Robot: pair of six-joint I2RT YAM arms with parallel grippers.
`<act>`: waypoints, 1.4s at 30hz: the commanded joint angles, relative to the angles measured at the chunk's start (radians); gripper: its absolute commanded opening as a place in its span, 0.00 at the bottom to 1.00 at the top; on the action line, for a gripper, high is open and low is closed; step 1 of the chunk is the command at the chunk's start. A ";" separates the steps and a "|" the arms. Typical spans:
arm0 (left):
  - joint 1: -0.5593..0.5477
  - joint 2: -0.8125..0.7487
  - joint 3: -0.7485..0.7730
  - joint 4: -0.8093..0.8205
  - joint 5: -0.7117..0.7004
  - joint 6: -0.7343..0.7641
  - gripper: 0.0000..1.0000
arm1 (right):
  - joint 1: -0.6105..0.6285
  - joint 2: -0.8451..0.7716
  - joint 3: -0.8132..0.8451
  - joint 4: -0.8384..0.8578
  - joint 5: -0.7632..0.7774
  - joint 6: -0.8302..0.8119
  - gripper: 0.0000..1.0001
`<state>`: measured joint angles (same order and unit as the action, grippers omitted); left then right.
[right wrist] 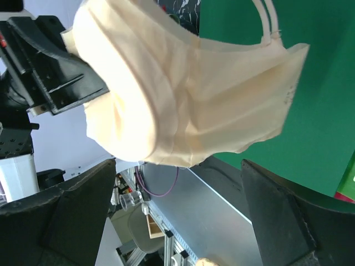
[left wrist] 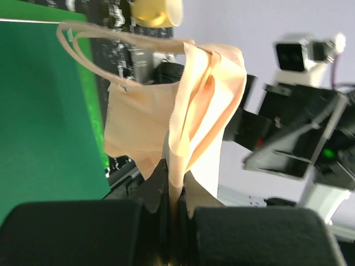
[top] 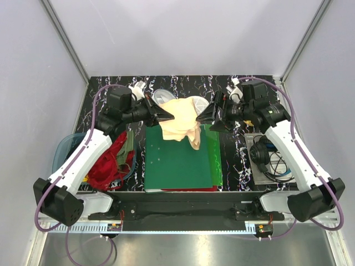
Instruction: Place the bra in the laundry bag and zip it closed
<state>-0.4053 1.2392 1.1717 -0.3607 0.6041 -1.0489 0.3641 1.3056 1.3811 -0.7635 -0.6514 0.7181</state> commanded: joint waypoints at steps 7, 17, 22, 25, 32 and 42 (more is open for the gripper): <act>0.005 -0.044 0.074 -0.055 -0.102 -0.017 0.00 | 0.013 0.006 -0.034 0.169 -0.066 0.124 1.00; -0.013 -0.024 0.097 -0.014 -0.093 -0.068 0.00 | 0.076 0.110 0.010 0.312 -0.085 0.213 1.00; -0.036 -0.023 0.085 0.015 -0.095 -0.095 0.00 | 0.093 0.144 0.010 0.443 -0.117 0.285 1.00; -0.049 -0.024 0.066 0.040 -0.101 -0.112 0.00 | 0.096 0.153 0.004 0.538 -0.142 0.349 1.00; -0.079 -0.006 0.048 0.106 -0.098 -0.146 0.00 | 0.099 0.193 -0.013 0.690 -0.169 0.465 0.90; -0.104 0.008 -0.004 0.134 -0.098 -0.134 0.00 | 0.102 0.216 -0.043 0.843 -0.221 0.569 0.57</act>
<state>-0.4953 1.2385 1.1767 -0.2901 0.5003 -1.1946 0.4519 1.5215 1.3422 -0.0368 -0.8295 1.2278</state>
